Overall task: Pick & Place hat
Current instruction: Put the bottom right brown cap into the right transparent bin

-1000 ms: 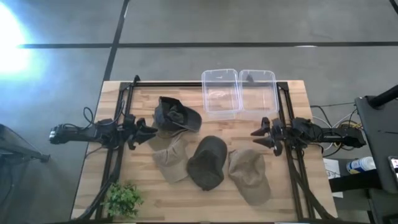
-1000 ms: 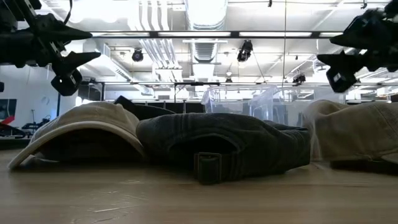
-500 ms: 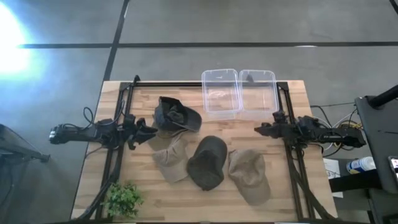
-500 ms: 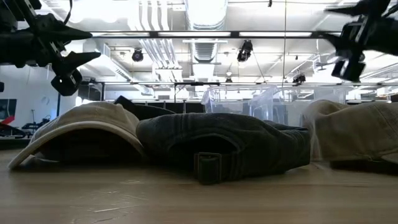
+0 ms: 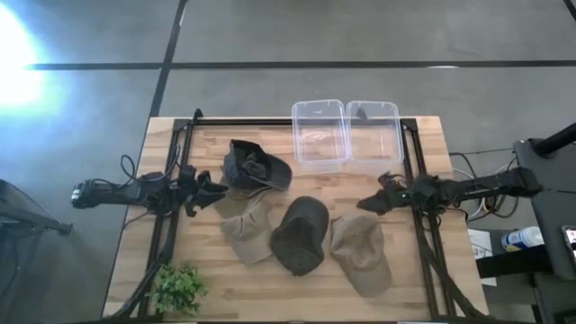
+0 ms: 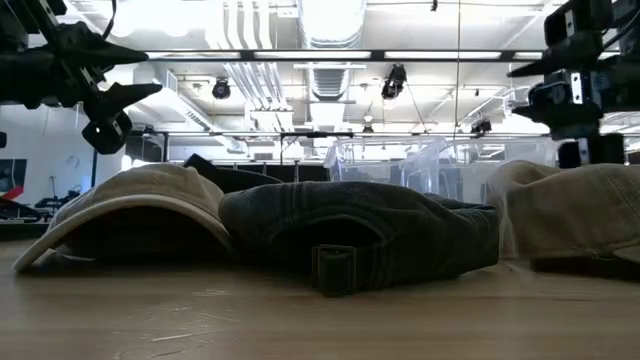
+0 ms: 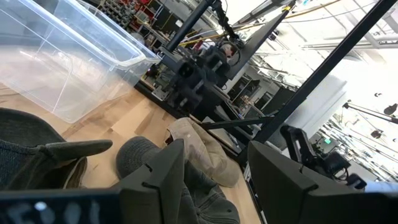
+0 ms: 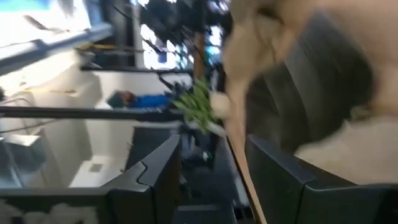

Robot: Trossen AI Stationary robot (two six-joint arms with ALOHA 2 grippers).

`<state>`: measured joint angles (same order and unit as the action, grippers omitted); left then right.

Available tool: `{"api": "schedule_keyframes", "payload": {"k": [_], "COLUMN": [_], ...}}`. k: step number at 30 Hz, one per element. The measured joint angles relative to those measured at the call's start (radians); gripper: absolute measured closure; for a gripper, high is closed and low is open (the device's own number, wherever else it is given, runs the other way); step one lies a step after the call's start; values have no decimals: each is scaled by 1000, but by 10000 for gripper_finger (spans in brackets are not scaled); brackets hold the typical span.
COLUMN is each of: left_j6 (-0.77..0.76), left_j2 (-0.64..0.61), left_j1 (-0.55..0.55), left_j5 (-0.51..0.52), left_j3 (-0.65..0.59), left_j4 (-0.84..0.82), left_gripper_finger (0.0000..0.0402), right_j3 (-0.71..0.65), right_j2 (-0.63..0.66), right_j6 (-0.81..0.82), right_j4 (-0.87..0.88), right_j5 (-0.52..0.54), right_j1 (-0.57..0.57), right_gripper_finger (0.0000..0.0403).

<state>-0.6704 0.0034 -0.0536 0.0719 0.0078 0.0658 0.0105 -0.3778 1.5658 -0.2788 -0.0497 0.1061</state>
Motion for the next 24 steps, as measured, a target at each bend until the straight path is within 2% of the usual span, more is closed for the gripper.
{"api": "schedule_keyframes", "payload": {"k": [6, 13, 24], "left_j6": [0, 0, 0], "left_j2": [0, 0, 0], "left_j1": [0, 0, 0], "left_j5": [0, 0, 0], "left_j3": [0, 0, 0], "left_j4": [0, 0, 0], "left_gripper_finger": [229, 229, 229], "right_j3": [78, 262, 631], "right_j2": [-113, -287, -690], "right_j6": [84, 255, 370], "right_j4": [24, 307, 725], "right_j5": [-1, 1, 0], "right_j1": [155, 334, 574], "right_gripper_finger": [229, 229, 229]}}
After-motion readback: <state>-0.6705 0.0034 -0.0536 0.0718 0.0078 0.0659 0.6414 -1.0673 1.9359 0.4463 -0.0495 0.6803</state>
